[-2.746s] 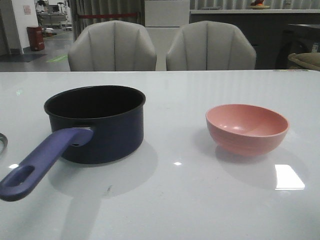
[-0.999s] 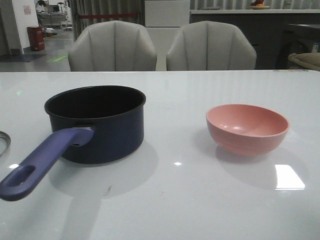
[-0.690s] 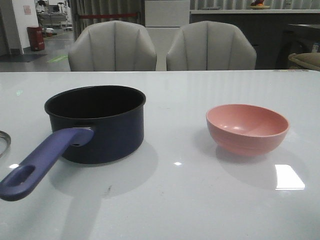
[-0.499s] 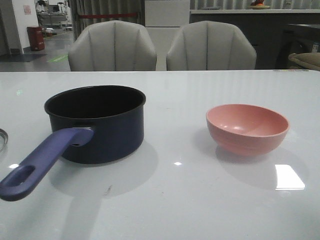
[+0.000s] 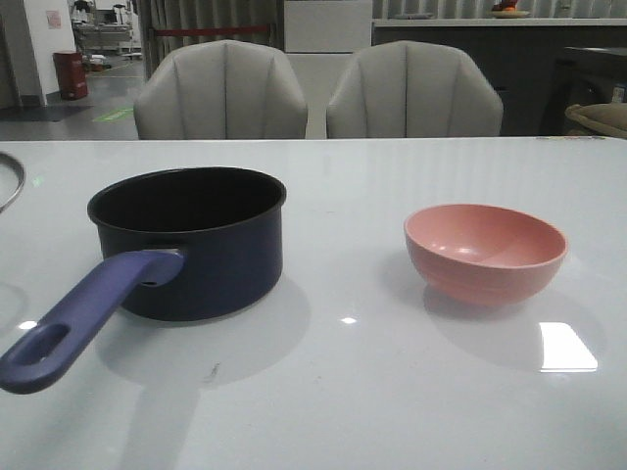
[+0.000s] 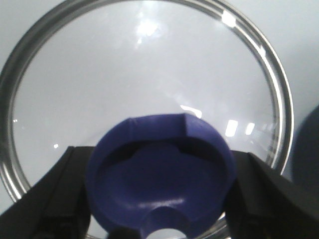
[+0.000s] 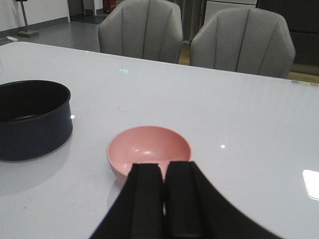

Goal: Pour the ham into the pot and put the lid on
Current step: 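Carry the glass lid over the saucepan with the left gripper and lower it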

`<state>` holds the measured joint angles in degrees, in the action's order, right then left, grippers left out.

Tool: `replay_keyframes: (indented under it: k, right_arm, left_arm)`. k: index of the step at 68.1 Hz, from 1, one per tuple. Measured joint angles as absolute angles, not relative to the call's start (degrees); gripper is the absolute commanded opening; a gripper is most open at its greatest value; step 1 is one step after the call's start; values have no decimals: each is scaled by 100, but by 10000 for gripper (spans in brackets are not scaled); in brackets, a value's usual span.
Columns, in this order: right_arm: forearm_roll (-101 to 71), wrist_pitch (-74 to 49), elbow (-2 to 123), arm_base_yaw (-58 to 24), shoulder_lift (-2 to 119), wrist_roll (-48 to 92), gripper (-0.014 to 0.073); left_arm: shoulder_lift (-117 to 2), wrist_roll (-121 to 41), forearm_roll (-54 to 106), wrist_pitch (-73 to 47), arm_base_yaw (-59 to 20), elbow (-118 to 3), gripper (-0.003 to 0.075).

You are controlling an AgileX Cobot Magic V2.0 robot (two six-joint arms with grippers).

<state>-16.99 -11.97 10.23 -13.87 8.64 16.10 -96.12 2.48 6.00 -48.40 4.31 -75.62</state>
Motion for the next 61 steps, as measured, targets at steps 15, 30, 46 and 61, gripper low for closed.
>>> replay_keyframes:
  k: [15,30,46,61]
  right_arm:
    - [-1699,-1197,1023,-1387,864,1610,159]
    - [-1699,-1197,1023,-1387,864,1610,159]
    - [-1699,-1197,1023,-1387,864,1610,159]
    - [-1699,-1197,1023,-1387,864,1610,159]
  left_arm:
    - [-9560,-46,621,-5056,-628,-8335,165]
    - [-9717,-182,664,-5190,-1445,-8663,133]
    - [-10329,-356,664,-6030,-1903,-9349,113]
    - [-10854,-370,764,-6440,-2036,-10030,113]
